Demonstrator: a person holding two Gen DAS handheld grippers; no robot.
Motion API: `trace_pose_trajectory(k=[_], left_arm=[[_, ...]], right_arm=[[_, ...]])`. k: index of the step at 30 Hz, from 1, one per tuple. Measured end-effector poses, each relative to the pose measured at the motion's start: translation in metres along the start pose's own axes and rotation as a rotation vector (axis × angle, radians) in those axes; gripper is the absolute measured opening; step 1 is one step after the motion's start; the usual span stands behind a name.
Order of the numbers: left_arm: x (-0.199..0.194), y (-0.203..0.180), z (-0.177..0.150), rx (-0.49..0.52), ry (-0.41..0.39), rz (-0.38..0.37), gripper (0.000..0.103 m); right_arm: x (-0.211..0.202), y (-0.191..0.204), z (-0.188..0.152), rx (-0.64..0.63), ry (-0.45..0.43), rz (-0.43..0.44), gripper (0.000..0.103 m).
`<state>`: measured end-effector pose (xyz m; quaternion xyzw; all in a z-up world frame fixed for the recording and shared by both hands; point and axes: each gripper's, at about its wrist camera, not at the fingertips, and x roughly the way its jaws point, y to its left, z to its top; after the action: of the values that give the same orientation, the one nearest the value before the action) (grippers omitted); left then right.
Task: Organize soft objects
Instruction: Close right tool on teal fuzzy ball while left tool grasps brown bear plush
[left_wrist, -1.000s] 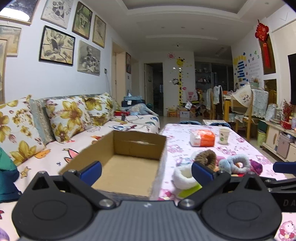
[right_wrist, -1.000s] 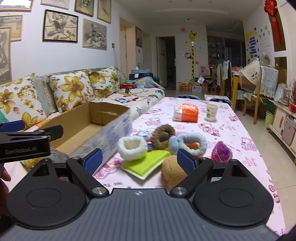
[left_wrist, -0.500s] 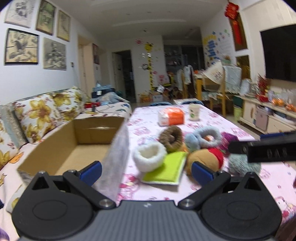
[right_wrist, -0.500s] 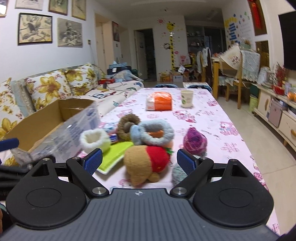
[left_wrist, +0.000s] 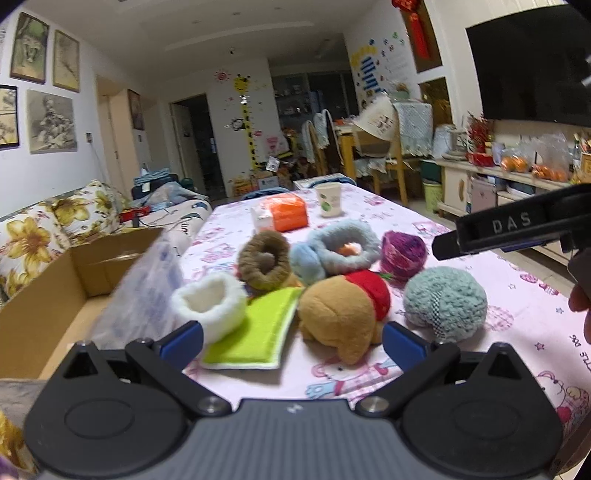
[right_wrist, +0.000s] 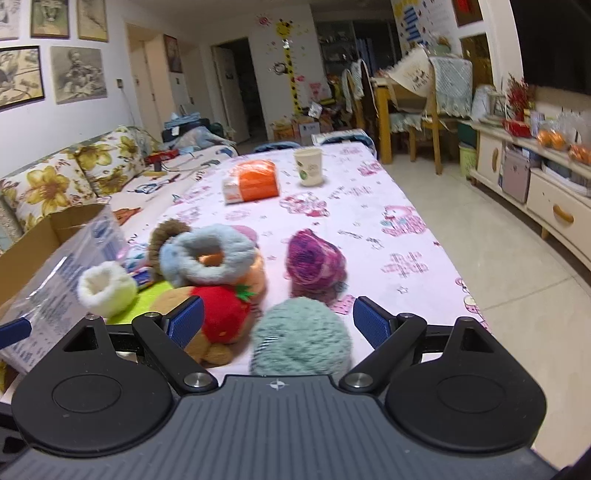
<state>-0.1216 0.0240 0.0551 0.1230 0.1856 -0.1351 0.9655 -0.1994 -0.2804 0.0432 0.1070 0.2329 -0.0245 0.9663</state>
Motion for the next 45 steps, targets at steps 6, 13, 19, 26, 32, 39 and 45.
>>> trace_pose_trajectory(k=[6, 13, 19, 26, 32, 39, 45], left_arm=[[0.025, -0.017, 0.003, 0.025, 0.012, -0.038, 0.102], [0.063, -0.028, 0.008, 0.091, 0.027, -0.093, 0.102], [0.086, -0.02, 0.012, 0.075, 0.04, -0.124, 0.102], [0.105, -0.015, 0.013, 0.078, 0.076, -0.198, 0.099], [0.114, -0.015, 0.015, 0.084, 0.106, -0.266, 0.089], [0.116, -0.007, 0.015, 0.045, 0.126, -0.308, 0.078], [0.11, 0.002, 0.014, 0.03, 0.133, -0.294, 0.076]], right_arm=[[0.009, 0.003, -0.004, 0.042, 0.064, 0.01, 0.103], [0.016, 0.016, -0.008, 0.02, 0.128, -0.01, 0.103], [0.03, 0.022, -0.004, 0.044, 0.167, -0.015, 0.103], [0.048, 0.014, 0.004, 0.053, 0.207, -0.026, 0.103], [0.049, 0.009, 0.005, 0.058, 0.209, -0.002, 0.103], [0.051, 0.006, 0.003, 0.103, 0.231, 0.021, 0.098], [0.056, 0.007, 0.003, 0.106, 0.255, 0.013, 0.099]])
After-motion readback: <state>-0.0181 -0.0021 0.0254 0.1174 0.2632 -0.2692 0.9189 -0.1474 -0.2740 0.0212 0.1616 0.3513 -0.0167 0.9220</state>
